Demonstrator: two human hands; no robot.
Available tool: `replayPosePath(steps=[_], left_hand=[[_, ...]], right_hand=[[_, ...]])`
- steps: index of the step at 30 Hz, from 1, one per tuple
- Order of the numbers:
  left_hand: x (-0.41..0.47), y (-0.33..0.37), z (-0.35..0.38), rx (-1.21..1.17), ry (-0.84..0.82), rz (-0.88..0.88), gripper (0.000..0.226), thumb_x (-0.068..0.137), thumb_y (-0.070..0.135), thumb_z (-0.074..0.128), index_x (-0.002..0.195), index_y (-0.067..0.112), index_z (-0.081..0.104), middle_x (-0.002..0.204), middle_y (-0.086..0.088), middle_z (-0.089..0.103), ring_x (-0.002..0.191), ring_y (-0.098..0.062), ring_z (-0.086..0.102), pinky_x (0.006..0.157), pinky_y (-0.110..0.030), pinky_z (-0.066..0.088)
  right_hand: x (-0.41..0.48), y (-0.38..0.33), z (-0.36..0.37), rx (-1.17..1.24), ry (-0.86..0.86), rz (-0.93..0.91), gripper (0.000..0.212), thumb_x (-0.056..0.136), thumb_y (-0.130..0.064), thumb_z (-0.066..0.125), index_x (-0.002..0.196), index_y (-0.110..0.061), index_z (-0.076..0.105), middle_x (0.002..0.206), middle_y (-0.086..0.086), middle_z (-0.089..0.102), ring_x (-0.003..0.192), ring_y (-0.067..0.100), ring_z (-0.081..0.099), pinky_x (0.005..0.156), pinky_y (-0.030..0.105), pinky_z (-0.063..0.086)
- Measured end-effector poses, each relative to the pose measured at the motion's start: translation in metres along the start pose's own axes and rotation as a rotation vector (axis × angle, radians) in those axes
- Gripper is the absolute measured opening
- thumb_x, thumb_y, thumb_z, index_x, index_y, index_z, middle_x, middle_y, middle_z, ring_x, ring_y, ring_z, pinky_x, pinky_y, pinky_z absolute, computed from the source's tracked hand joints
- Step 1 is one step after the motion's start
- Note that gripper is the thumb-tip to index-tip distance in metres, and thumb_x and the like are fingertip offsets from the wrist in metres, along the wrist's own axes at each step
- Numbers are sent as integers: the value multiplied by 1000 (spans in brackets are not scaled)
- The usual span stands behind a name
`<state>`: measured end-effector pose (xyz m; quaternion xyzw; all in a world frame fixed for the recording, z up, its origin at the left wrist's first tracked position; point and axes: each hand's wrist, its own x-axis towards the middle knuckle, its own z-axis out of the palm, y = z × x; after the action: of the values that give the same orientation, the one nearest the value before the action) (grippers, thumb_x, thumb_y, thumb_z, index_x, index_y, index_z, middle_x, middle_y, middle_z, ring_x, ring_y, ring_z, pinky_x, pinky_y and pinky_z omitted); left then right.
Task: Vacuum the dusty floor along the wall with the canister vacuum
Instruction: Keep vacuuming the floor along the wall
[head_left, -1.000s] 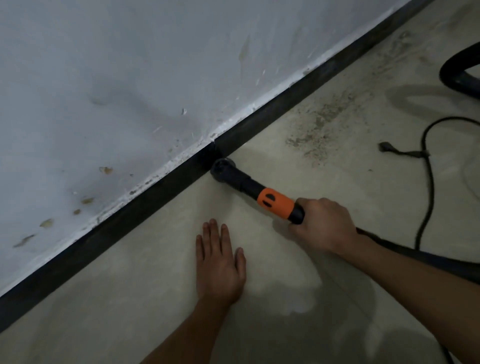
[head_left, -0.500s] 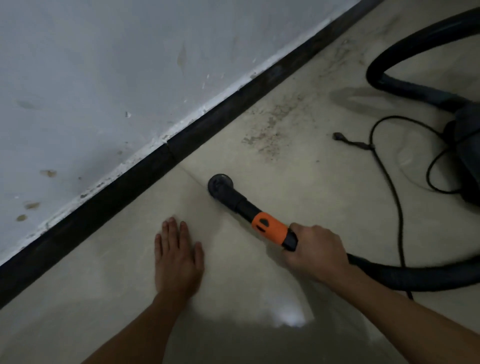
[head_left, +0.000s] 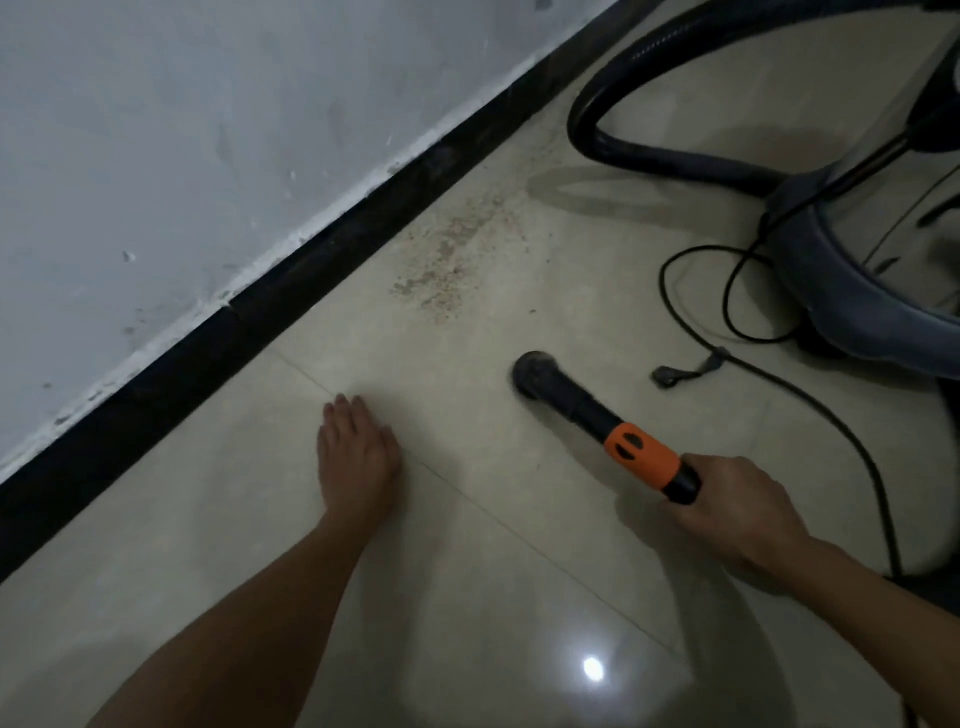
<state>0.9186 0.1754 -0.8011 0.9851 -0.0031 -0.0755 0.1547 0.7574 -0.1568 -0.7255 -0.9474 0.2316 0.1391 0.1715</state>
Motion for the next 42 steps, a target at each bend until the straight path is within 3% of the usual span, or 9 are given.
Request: replayPosePath(steps=[6, 12, 18, 21, 23, 29, 34, 38, 42], left_hand=[[28, 15, 26, 7, 87, -150, 63, 99, 34, 26, 149, -3, 15, 158, -22, 9, 147, -35, 4, 120, -44, 2], [28, 12, 33, 34, 140, -153, 65, 97, 38, 24, 149, -1, 19, 159, -19, 13, 147, -32, 8, 120, -43, 5], [26, 16, 28, 40, 137, -166, 62, 99, 35, 29, 149, -1, 21, 159, -19, 13, 148, -30, 7, 121, -41, 3], [25, 17, 25, 43, 129, -160, 64, 100, 38, 23, 150, 1, 14, 160, -17, 9, 148, -28, 3, 121, -40, 1], [25, 19, 25, 45, 138, -165, 65, 98, 39, 20, 150, 0, 16, 160, -17, 11, 148, -28, 4, 121, -40, 2], [27, 17, 27, 59, 133, -164, 68, 96, 41, 15, 150, -1, 18, 159, -19, 12, 148, -29, 6, 121, -40, 1], [27, 17, 26, 67, 126, -161, 67, 97, 39, 15, 148, -3, 22, 158, -21, 15, 147, -32, 9, 121, -41, 3], [27, 17, 26, 71, 115, -170, 64, 98, 37, 21, 147, -3, 26, 157, -22, 19, 147, -33, 13, 120, -43, 6], [28, 16, 25, 51, 101, -164, 63, 98, 36, 22, 146, -3, 28, 156, -23, 20, 147, -33, 13, 120, -45, 9]], right_hand=[[43, -4, -13, 46, 102, 77, 13, 73, -33, 69, 72, -26, 58, 67, 2, 62, 65, 27, 60, 56, 30, 41], [65, -27, -1, 35, 50, -61, 18, 71, -34, 70, 71, -21, 58, 57, -8, 53, 49, 8, 47, 45, 22, 26], [75, -41, -10, -11, 51, -82, 22, 72, -42, 67, 72, -26, 52, 59, -6, 49, 66, 30, 61, 53, 28, 30], [65, -54, 1, -62, -32, -264, 24, 67, -53, 63, 74, -33, 52, 60, -5, 57, 66, 26, 65, 54, 26, 28], [76, -56, -4, -72, -5, -221, 24, 69, -51, 65, 77, -31, 55, 60, -6, 56, 67, 27, 64, 53, 27, 27], [105, -78, -2, -40, -10, -213, 27, 70, -41, 70, 67, -33, 44, 49, -15, 37, 43, 7, 32, 45, 18, 19], [126, -90, -13, -26, 48, -103, 20, 72, -36, 71, 70, -26, 54, 52, -12, 46, 46, 3, 38, 45, 20, 22], [130, -114, -6, -52, -51, -200, 26, 71, -40, 72, 65, -29, 49, 51, -14, 46, 45, 0, 38, 45, 19, 22], [146, -125, -13, 1, 21, -147, 21, 73, -33, 73, 68, -25, 54, 53, -8, 52, 47, 10, 46, 45, 21, 26]])
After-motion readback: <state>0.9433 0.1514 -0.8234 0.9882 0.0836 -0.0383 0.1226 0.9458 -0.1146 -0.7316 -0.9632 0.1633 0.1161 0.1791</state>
